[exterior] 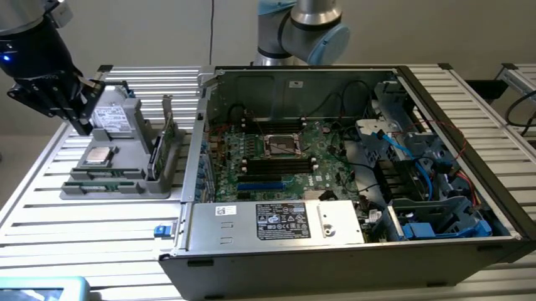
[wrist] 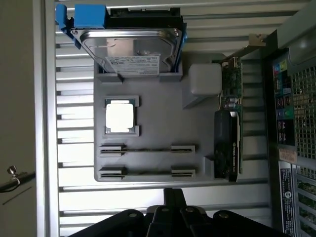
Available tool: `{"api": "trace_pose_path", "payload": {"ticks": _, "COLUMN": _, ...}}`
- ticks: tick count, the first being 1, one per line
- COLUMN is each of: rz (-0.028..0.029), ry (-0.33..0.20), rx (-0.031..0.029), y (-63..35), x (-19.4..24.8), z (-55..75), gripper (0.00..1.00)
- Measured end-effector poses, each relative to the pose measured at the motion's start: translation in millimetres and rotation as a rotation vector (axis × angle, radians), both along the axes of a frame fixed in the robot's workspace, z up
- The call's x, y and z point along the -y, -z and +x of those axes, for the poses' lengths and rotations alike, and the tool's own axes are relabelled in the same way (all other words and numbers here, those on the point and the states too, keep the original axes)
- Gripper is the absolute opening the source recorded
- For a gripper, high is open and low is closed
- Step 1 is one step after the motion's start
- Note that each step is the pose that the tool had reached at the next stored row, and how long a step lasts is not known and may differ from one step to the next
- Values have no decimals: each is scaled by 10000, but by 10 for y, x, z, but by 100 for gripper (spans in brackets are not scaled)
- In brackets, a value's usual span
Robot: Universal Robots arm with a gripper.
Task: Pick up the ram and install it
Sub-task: 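Reach for the ram, then pick up the ram and move it above insertion slot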
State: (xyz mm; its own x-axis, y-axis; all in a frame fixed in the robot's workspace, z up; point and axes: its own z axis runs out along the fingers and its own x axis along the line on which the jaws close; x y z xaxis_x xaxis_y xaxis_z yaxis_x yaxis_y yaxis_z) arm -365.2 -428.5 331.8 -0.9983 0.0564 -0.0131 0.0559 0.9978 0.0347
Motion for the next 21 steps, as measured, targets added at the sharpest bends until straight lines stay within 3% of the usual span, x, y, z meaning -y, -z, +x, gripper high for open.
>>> {"api": "trace_pose_path", "payload": {"ticks": 10, "rz": -139, "ry": -85, "rx": -1, "y": 126, "x": -1, "z": -15, "gripper": 11}}
{"api": "trace_pose_path", "payload": {"ticks": 19, "rz": -147, "ry": -301, "rx": 1, "y": 132, "x": -2, "z": -16, "gripper": 11}}
{"api": "trace_pose_path", "payload": {"ticks": 21, "rz": -147, "ry": -636, "rx": 4, "y": 132, "x": -3, "z": -16, "gripper": 11}}
